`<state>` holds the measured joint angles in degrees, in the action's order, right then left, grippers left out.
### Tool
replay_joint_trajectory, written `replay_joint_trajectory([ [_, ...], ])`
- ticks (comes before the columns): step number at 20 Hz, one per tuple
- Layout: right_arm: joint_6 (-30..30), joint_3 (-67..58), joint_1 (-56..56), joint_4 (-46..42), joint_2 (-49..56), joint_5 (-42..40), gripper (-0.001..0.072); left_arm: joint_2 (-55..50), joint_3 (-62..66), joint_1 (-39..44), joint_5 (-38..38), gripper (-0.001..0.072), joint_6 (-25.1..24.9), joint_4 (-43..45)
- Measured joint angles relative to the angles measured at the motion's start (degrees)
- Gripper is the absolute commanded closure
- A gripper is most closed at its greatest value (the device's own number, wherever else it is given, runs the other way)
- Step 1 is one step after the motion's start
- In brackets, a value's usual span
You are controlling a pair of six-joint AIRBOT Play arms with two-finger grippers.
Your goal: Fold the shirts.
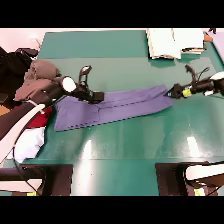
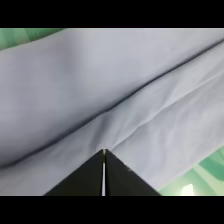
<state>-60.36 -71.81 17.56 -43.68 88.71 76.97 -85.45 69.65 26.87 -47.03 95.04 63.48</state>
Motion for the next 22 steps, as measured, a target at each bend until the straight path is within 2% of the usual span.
replay_joint_trajectory([
  [7,-7.0,-13.7,-9.9,0.6,-11.9,2.9,0.0698,-11.1,8.7,4.3,1.1,0.0687,0.3,-1.2],
  [14,-12.3,-22.6,-21.6,0.7,-14.6,1.7,0.0698,-13.7,10.4,5.4,2.5,0.0687,-0.7,-3.0],
  [18,-14.2,-24.1,-27.3,0.7,-14.8,-0.3,0.0698,-10.6,11.0,3.4,2.2,0.0687,-0.6,-2.3],
  [22,-15.2,-24.5,-34.4,1.7,-13.8,-4.7,0.0698,-0.2,11.2,-5.1,0.8,0.0687,-0.2,1.6],
])
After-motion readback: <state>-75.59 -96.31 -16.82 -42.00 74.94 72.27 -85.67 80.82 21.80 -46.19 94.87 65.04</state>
